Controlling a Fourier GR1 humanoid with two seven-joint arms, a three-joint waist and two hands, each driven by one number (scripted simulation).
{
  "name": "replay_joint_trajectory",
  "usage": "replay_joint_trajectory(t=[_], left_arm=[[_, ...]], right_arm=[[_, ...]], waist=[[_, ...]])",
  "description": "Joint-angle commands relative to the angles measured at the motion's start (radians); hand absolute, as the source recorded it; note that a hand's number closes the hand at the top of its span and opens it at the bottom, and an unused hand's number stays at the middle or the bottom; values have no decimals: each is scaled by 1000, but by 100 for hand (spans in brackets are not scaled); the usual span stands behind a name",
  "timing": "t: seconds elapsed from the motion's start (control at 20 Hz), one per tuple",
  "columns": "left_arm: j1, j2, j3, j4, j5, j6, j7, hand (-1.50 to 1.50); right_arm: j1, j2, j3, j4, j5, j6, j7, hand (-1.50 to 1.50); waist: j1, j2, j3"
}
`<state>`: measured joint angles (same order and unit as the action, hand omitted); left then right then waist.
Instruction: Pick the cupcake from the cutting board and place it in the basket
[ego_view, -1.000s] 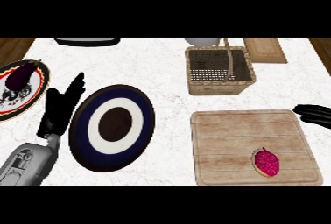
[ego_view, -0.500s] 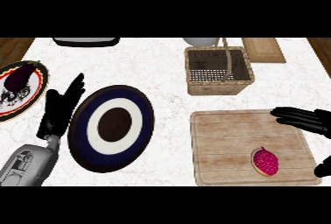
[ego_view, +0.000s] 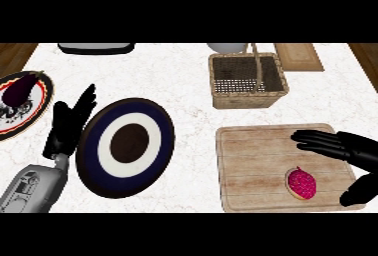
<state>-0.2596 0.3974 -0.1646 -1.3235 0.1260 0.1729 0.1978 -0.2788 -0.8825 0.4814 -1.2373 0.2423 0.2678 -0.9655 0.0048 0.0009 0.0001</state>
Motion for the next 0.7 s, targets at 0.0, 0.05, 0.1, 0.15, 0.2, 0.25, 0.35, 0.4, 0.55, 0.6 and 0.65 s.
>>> replay_joint_trajectory(t=[0.0, 0.05, 0.1, 0.15, 0.2, 0.25, 0.35, 0.4, 0.55, 0.6, 0.65], left_arm=[[59, 1, -4, -115, -12, 1, 50, 0], [64, -34, -15, -46, -44, 15, -33, 0], [28, -16, 20, 6, -27, -17, -35, 0], [14, 11, 66, 50, 1, -66, -68, 0], [44, -21, 12, -36, -52, -7, -7, 0], [26, -5, 39, -38, -26, -35, 8, 0], [39, -3, 49, -100, -20, -45, 60, 0], [52, -24, 48, -50, -36, -39, -8, 0], [9, -19, 55, -79, -42, -48, 62, 0], [36, -45, 57, -23, -48, -46, 4, 0], [74, -26, 62, -81, -56, -48, 12, 0]], right_arm=[[-12, 11, -14, 75, 17, 93, -126, -150], [-15, 35, 4, 32, 23, 93, -75, -150], [2, 59, 8, 38, 38, 57, -95, -150], [3, 50, 1, -36, 35, 82, -7, -150], [8, 89, 14, -13, 55, 60, -8, -150], [-13, 123, 36, 43, 96, 43, -23, -150], [-5, 66, -9, 1, 72, 103, -18, -150], [-51, 92, 1, 66, 91, 115, -24, -150], [8, 82, 19, 72, 125, 75, -73, -150], [16, 123, 27, 50, 134, 48, -50, -150], [-15, 136, 22, 7, 131, 87, 27, -150]], waist=[[8, -2, 1], [2, 0, 0], [-2, 0, 0], [-6, -1, -1], [-1, -1, 0], [3, 0, 0], [1, -2, 0], [4, 0, 0], [0, 0, 0], [-2, 0, 0], [1, -1, 0]])
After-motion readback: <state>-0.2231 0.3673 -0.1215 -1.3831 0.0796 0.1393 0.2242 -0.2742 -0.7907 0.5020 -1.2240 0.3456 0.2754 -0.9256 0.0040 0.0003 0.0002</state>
